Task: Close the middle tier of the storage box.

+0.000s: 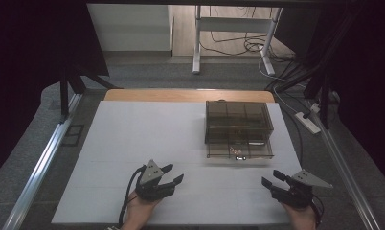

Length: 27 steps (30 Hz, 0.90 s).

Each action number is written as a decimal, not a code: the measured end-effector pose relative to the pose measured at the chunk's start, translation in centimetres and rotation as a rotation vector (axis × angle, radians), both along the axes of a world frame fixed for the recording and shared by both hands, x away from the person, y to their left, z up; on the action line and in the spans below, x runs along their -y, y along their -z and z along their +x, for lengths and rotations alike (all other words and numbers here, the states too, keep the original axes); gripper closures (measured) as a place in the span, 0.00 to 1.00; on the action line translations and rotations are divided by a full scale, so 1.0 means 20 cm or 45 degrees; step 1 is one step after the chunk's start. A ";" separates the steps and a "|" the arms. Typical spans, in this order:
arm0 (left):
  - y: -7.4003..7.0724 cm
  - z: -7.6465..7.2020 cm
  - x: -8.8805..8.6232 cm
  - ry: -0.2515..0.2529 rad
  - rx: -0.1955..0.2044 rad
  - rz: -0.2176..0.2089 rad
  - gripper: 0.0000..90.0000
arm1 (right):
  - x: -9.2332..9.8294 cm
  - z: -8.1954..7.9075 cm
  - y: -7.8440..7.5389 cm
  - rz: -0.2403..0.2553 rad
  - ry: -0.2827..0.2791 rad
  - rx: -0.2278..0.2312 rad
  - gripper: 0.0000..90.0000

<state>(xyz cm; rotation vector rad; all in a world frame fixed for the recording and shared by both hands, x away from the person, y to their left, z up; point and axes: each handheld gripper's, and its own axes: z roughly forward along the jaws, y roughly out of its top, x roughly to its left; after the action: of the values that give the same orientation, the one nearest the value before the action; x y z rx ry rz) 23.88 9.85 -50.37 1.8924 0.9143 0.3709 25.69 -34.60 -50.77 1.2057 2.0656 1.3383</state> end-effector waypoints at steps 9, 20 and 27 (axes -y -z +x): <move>-0.01 0.07 0.13 0.047 -0.073 0.005 0.55 | 0.00 0.01 -0.01 -0.005 -0.006 -0.009 0.45; -0.01 0.15 0.25 0.077 -0.125 0.088 0.66 | -0.01 0.03 -0.03 -0.055 -0.032 -0.084 0.57; -0.03 0.20 0.33 0.093 -0.159 0.131 0.71 | 0.00 0.08 -0.04 -0.076 -0.046 -0.119 0.71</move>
<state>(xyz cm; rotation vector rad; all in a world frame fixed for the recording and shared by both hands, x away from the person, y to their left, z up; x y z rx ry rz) 27.86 3.34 -49.79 2.0562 0.9198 0.2624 27.35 -34.61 -50.03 1.2326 2.1857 1.2489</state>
